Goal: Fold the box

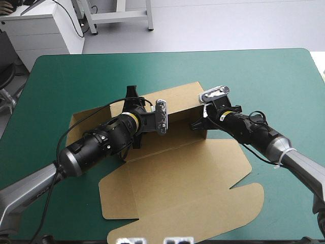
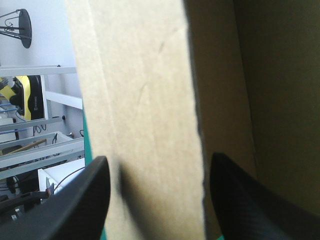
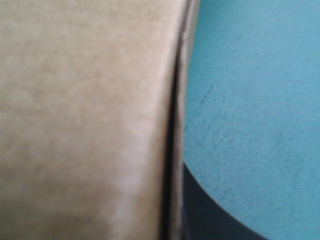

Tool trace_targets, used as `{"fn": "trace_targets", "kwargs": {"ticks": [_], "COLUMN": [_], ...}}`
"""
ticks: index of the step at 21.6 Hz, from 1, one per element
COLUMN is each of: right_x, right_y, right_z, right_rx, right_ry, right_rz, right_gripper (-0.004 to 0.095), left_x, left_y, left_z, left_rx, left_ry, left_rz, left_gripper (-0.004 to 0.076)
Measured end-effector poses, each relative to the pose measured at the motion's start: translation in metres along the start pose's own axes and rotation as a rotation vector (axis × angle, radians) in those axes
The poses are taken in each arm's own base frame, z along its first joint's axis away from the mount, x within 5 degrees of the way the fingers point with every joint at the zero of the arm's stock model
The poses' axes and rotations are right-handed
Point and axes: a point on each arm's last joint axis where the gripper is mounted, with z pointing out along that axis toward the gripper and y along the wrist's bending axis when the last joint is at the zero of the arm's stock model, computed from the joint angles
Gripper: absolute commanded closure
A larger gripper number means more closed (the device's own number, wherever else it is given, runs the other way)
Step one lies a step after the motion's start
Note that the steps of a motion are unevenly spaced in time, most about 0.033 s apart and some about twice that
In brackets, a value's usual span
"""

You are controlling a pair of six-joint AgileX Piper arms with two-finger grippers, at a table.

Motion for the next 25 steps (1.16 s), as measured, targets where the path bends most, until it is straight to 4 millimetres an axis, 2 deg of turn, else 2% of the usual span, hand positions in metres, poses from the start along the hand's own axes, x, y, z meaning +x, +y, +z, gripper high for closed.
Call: {"fn": "trace_targets", "kwargs": {"ticks": [7,10,13,15,16,17,20,21,25], "right_x": [-0.004,-0.009,-0.014,-0.014,-0.014,-0.014,-0.014,-0.015,-0.016], "right_y": [-0.001,-0.003,-0.014,-0.023,-0.026,-0.03,-0.03,-0.029,-0.029], "right_z": [0.014,0.023,0.027,0.028,0.028,0.028,0.024,0.019,0.005], "right_rx": [0.014,0.02,0.043,0.063,0.068,0.076,0.073,0.069,0.062], "right_ry": [-0.052,-0.066,-0.07,-0.066,-0.063,-0.053,-0.035,-0.025,0.013], "right_rz": [0.011,0.016,0.04,0.063,0.069,0.074,0.057,0.047,0.019], "right_gripper": [0.092,0.092,0.092,0.092,0.092,0.092,0.092,0.092,0.092], "left_x": [0.003,-0.006,-0.022,-0.028,-0.029,-0.027,-0.016,-0.008,0.015], "left_y": [0.005,0.001,-0.012,-0.02,-0.022,-0.019,-0.004,0.006,0.032], "left_z": [-0.027,-0.037,-0.051,-0.061,-0.064,-0.07,-0.081,-0.087,-0.09], "left_rx": [-0.005,0.002,0.032,0.059,0.061,0.034,-0.108,-0.19,-0.289], "left_ry": [-0.078,-0.122,-0.172,-0.176,-0.175,-0.165,-0.131,-0.119,-0.063], "left_rz": [-0.098,-0.092,-0.05,-0.03,-0.043,-0.072,-0.103,-0.134,-0.229], "left_gripper": [0.0302,0.0302,0.031,0.0463,0.0659,0.0738,0.0723,0.0723,0.0723]}}
